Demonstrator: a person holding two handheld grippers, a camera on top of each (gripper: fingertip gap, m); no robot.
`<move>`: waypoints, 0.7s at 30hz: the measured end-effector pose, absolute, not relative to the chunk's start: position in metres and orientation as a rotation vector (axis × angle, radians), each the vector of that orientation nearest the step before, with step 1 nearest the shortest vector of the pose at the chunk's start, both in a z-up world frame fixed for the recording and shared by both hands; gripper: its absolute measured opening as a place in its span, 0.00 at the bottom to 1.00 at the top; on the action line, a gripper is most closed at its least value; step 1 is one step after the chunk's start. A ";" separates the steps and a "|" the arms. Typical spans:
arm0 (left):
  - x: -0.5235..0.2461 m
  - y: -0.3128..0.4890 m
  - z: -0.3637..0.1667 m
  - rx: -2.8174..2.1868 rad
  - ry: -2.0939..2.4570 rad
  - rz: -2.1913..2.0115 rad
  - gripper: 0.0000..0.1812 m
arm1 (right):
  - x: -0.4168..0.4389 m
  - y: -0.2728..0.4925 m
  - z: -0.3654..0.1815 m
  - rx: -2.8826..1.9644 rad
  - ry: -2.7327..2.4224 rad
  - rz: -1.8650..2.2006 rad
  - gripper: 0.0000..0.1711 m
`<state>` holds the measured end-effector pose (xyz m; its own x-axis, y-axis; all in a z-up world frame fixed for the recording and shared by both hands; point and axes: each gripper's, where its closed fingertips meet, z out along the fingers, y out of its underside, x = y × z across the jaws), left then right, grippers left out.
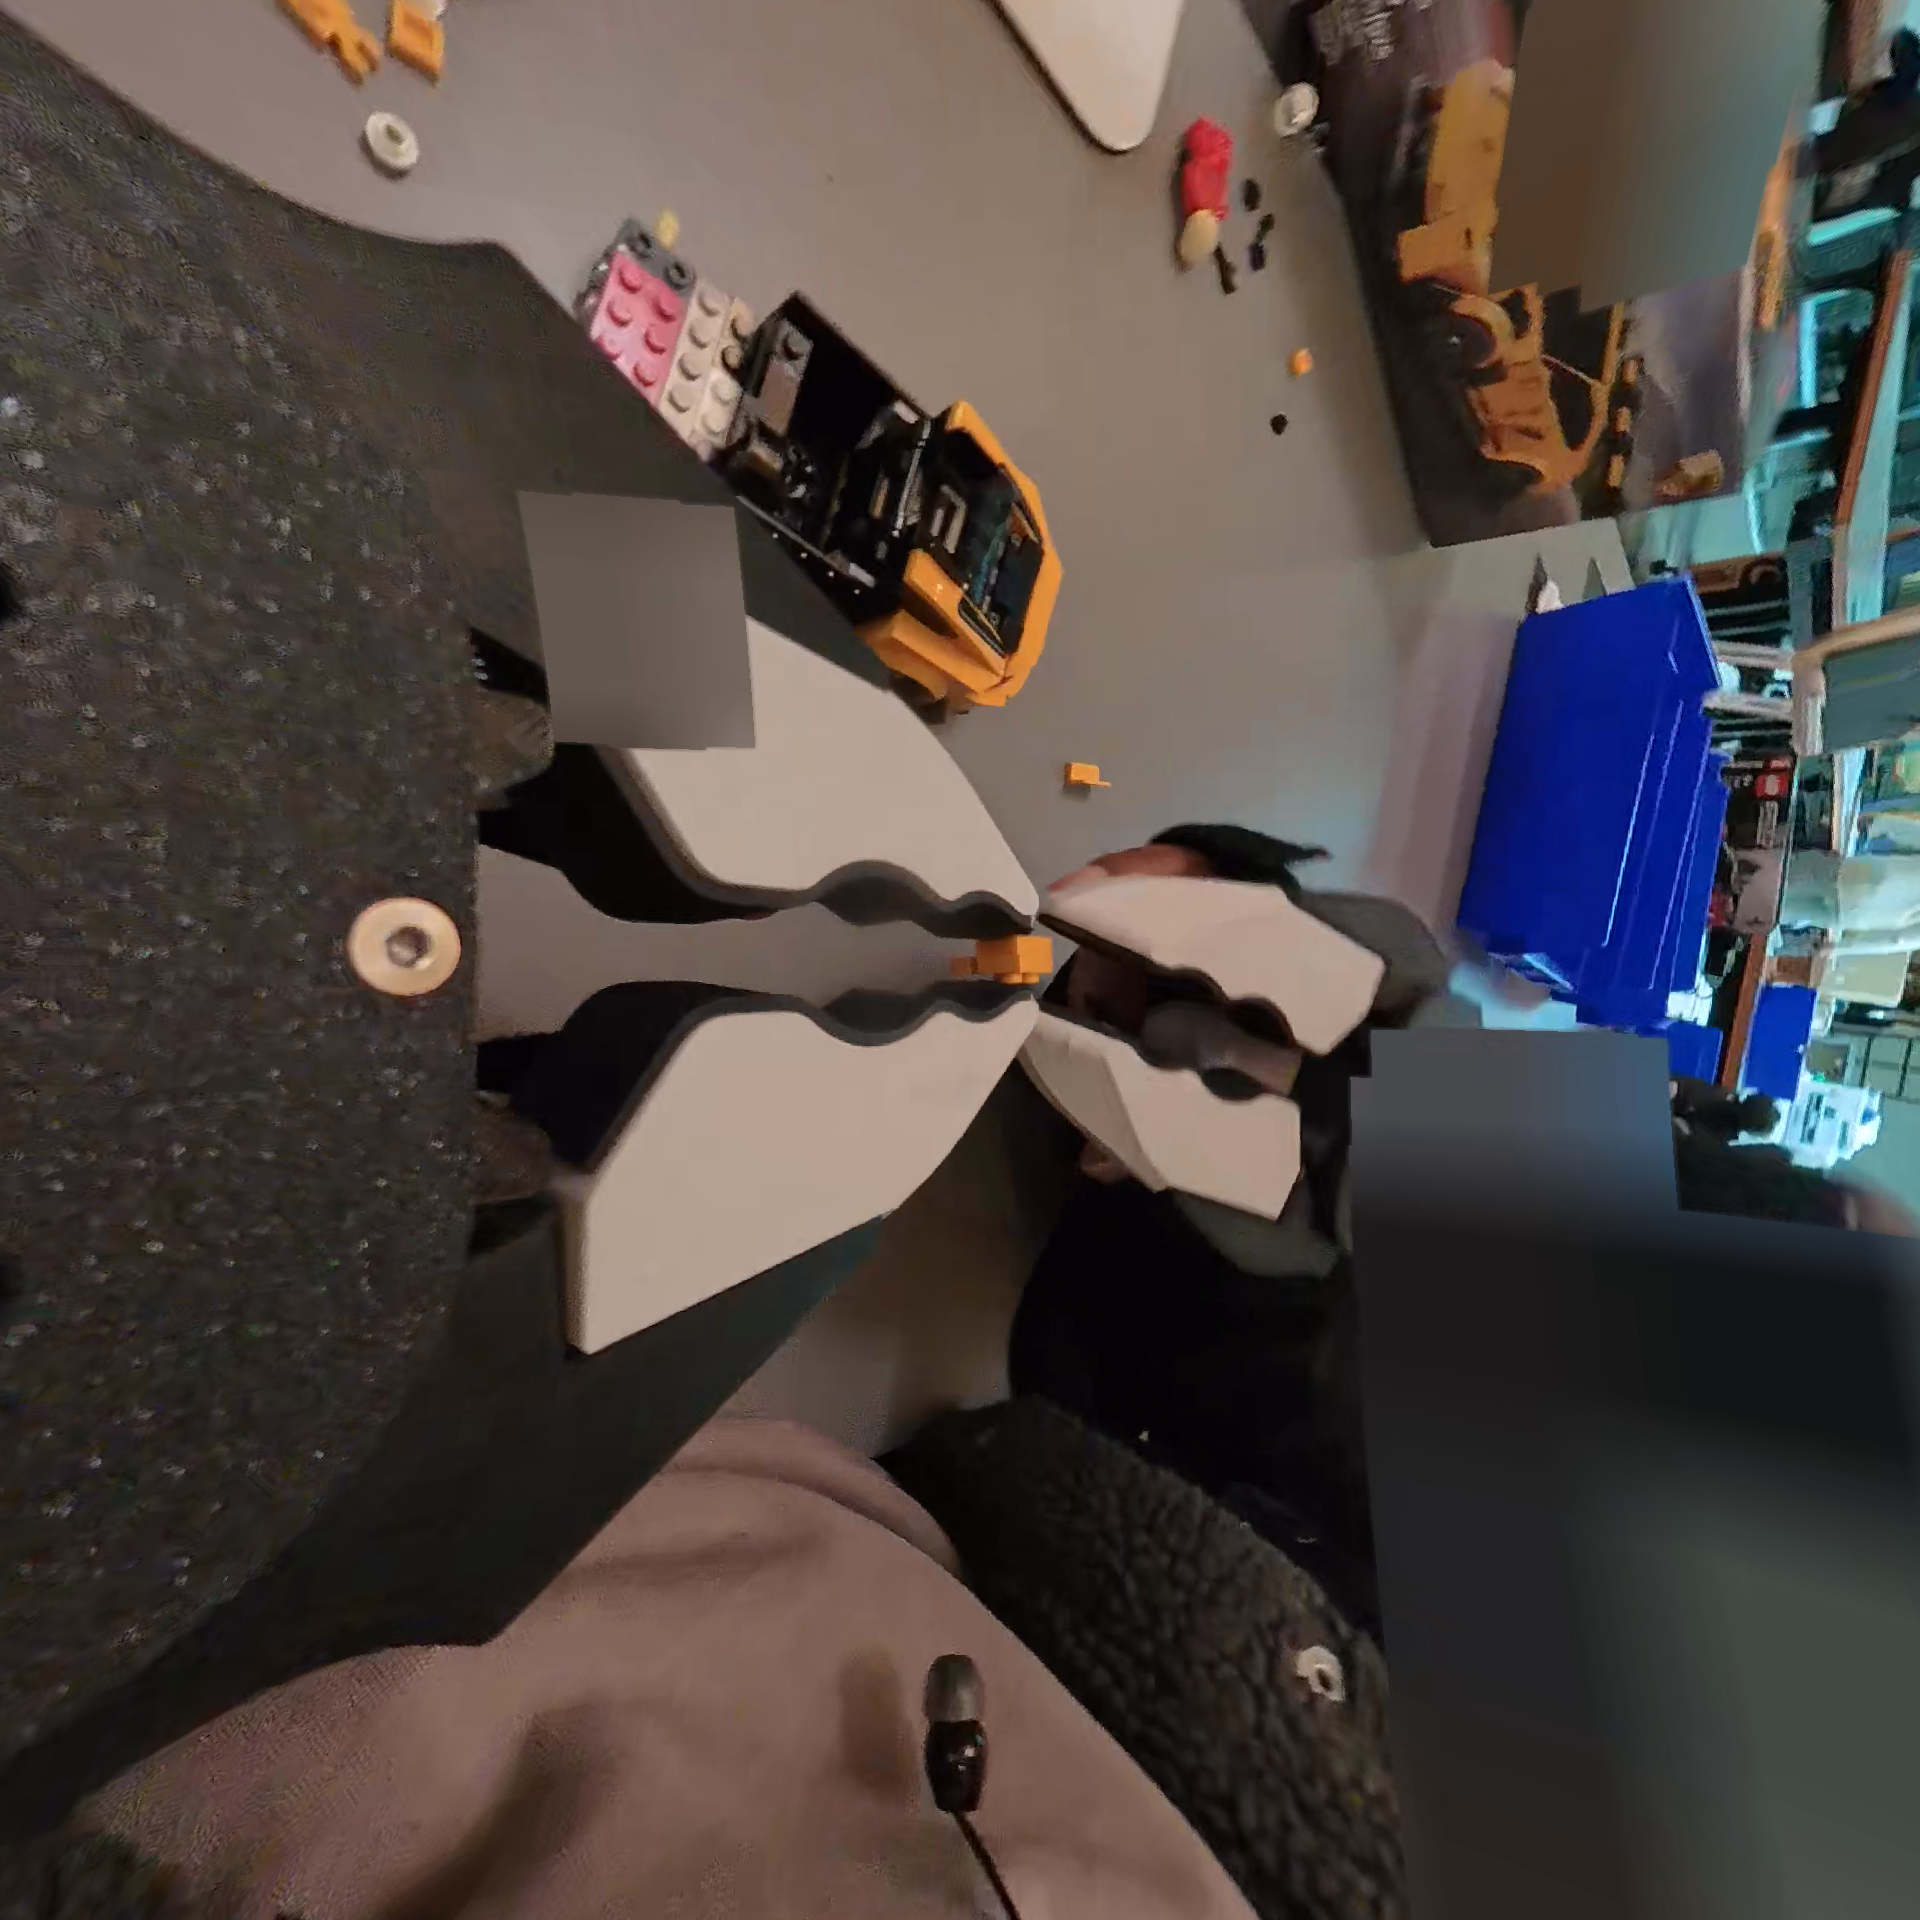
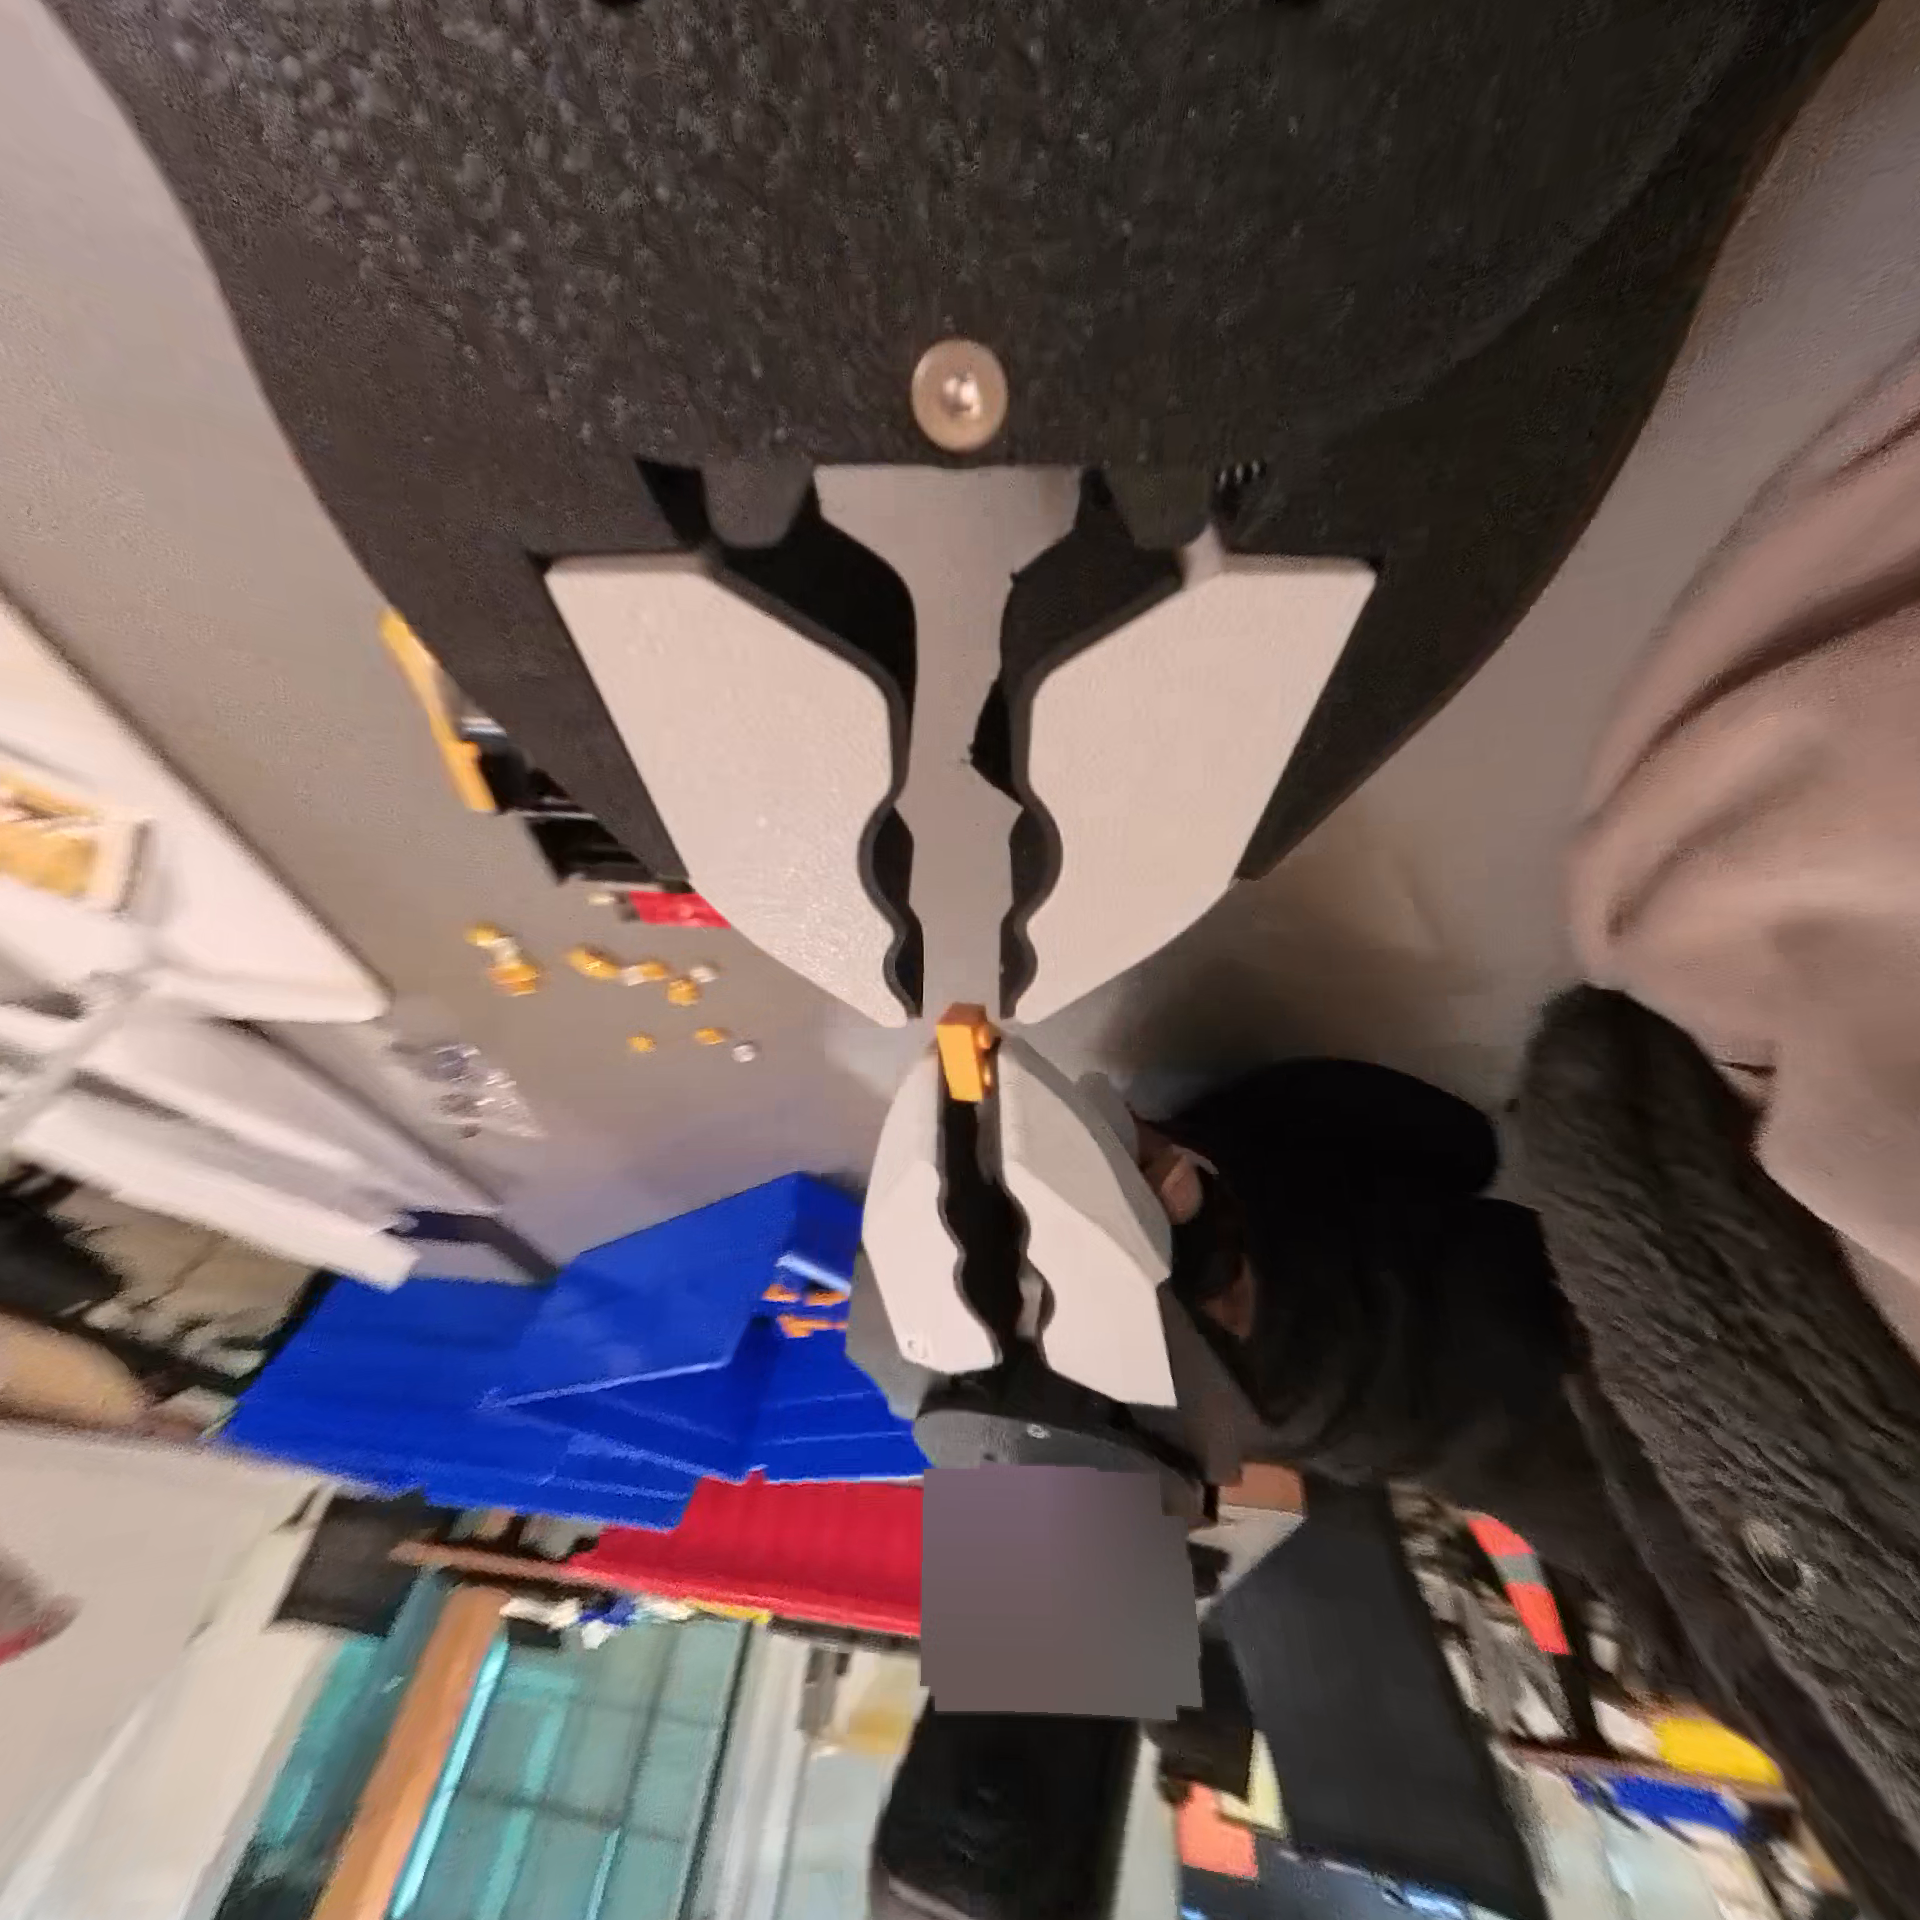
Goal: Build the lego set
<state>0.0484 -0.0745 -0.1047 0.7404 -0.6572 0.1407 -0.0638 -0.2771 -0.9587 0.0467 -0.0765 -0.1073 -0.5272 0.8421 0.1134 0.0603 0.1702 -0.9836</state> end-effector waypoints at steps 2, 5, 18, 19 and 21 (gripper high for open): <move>0.052 -0.076 -0.104 -1.760 0.632 -0.586 0.05 | 0.049 -0.080 -0.108 -0.881 -1.771 1.508 0.07; 0.056 -0.079 -0.107 -1.760 0.689 -0.566 0.05 | 0.052 -0.084 -0.107 -0.871 -1.785 1.552 0.05; 0.064 -0.087 -0.116 -1.828 0.658 -0.755 0.05 | 0.059 -0.089 -0.118 -0.998 -1.960 1.676 0.05; 0.065 -0.088 -0.117 -1.844 0.650 -0.782 0.07 | 0.058 -0.088 -0.120 -1.008 -1.968 1.662 0.05; 0.065 -0.089 -0.122 -1.888 0.629 -0.830 0.08 | 0.058 -0.089 -0.126 -1.025 -2.015 1.641 0.05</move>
<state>0.0650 -0.0887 -0.1215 0.6383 -0.7171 0.2801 -0.0758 -0.4206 -0.9041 0.0585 -0.0889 -0.1255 -0.6789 0.7138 -0.1723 0.3134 0.0694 -0.9471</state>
